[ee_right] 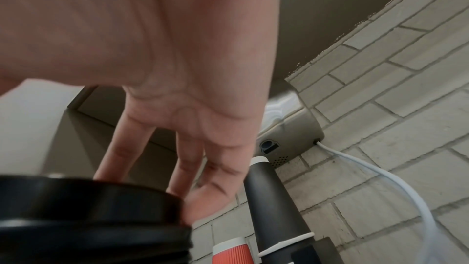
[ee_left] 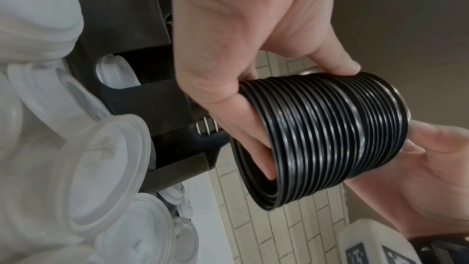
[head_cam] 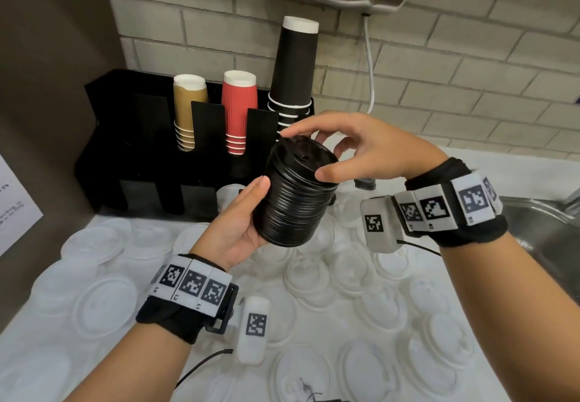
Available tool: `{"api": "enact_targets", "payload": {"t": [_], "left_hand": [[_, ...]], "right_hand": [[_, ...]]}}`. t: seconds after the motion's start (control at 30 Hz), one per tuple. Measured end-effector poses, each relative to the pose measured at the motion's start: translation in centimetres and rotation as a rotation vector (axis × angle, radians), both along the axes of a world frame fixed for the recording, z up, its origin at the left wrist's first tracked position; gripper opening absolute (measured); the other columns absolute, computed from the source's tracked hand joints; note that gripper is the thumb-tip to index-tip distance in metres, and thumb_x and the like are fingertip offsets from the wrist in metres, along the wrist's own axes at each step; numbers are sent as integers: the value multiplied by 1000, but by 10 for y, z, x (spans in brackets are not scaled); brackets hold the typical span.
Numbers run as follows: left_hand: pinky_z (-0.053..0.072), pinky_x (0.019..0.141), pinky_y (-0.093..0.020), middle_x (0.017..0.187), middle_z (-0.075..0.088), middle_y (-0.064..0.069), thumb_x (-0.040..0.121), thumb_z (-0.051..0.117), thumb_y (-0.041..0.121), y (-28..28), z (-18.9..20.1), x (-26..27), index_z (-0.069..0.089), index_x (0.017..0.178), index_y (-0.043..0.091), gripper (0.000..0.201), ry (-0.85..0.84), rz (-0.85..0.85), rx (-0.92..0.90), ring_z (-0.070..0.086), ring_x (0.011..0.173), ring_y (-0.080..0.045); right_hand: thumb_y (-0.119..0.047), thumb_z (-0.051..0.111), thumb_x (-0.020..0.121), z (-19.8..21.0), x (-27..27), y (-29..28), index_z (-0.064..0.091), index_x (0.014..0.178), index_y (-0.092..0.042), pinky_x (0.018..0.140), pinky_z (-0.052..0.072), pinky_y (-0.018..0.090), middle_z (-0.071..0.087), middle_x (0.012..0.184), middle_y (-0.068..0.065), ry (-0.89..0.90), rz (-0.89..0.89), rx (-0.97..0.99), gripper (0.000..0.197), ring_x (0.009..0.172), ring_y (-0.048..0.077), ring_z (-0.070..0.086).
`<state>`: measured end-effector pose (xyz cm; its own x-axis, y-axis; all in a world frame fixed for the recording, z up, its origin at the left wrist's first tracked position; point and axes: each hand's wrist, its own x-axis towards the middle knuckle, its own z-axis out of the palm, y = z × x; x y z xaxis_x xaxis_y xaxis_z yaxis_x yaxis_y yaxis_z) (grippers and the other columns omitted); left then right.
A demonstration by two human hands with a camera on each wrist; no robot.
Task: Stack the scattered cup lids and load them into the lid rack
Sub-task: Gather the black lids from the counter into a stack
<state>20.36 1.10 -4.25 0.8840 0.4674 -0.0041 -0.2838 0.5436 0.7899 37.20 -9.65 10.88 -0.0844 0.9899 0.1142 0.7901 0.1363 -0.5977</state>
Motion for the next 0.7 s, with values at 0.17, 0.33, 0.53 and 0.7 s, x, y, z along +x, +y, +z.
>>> {"api": "enact_targets", "payload": {"t": [0.17,0.33,0.53,0.7], "left_hand": [[57,77,-37,123,68,-8,56,87,57,-1,0,2,71,114,23,69,20,13,22,65,113,-24],[57,77,-36,124,67,-9,57,85,55,-1,-1,1,64,122,19,78,36,38,-5,65,114,-24],[59,77,-39,120,69,-8,59,79,52,12,2,-9,68,114,22,64,-5,99,-18,66,110,-24],[57,80,-38,130,63,-11,67,73,50,24,0,-23,57,130,16,74,-47,185,-25,61,119,-26]], "right_hand": [[-27,70,73,-1,-1,1,58,123,-42,83,54,35,58,120,-14,-44,-2,-25,53,105,8,56],[-32,74,76,-4,2,6,56,128,-42,88,52,28,56,123,-12,-56,22,-43,55,112,10,52],[-34,54,94,-31,56,40,63,103,-31,73,48,23,64,105,-8,248,-420,83,13,101,13,59],[-36,62,89,-103,106,80,53,125,-23,87,44,31,53,127,6,-254,-591,-567,39,107,22,52]]}}
